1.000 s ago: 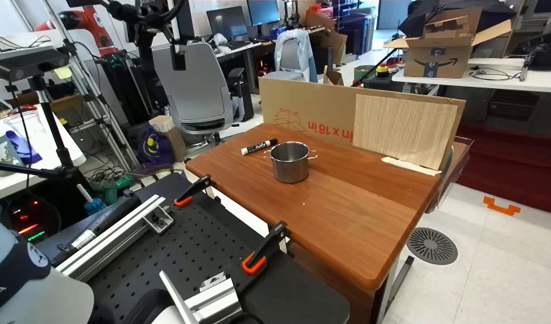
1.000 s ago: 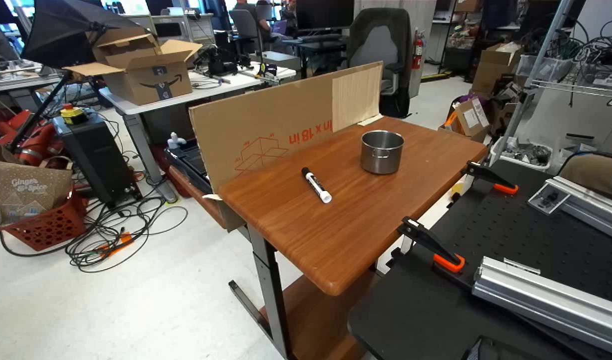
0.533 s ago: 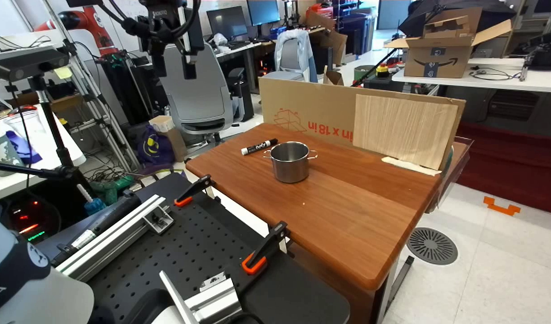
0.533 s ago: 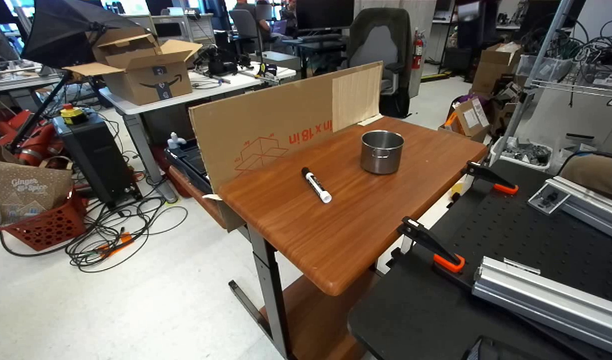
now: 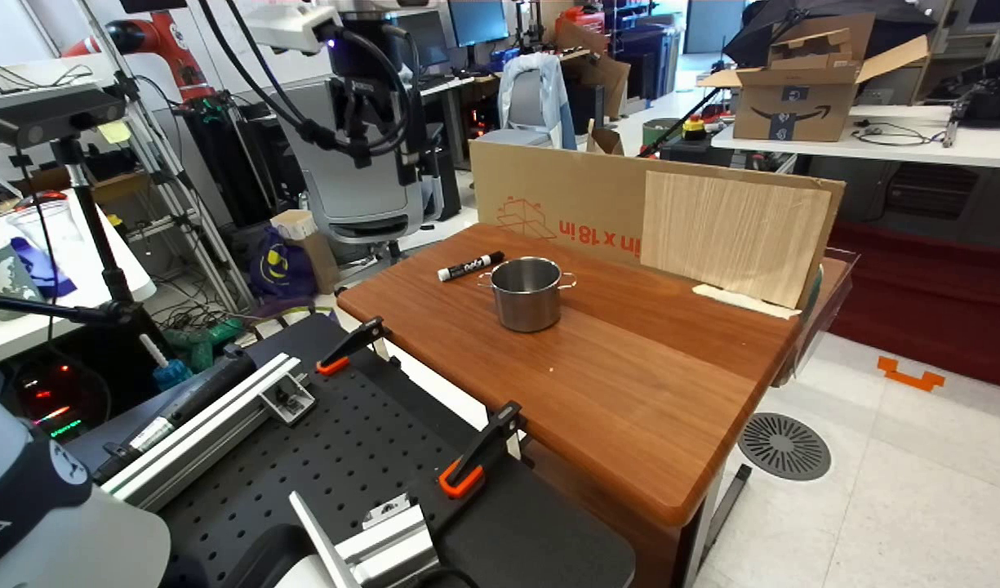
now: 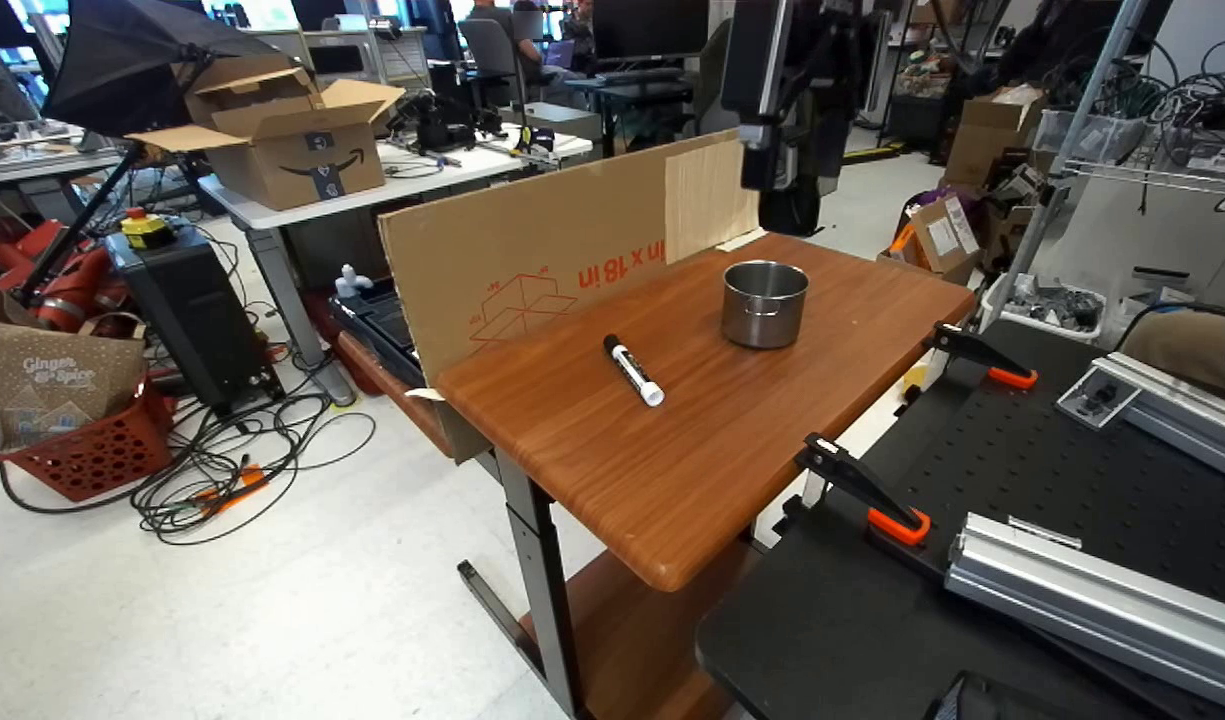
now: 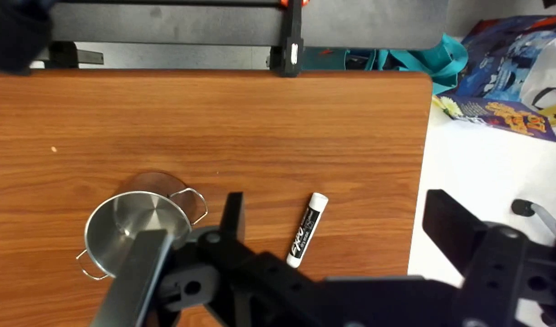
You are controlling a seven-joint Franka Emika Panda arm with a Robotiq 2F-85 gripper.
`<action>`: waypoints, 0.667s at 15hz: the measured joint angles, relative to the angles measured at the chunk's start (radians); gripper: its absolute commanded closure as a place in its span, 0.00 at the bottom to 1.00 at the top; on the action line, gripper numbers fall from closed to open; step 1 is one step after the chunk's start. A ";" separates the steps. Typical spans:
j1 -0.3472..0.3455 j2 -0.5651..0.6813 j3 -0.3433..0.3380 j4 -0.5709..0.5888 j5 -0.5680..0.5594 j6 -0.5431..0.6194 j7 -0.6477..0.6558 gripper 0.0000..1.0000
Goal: Put the black marker inside the silver pot
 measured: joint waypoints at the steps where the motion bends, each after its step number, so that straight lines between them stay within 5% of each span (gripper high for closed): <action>1: -0.003 0.033 -0.002 0.007 0.012 0.039 0.003 0.00; 10: -0.018 0.351 -0.011 0.162 0.037 0.253 0.088 0.00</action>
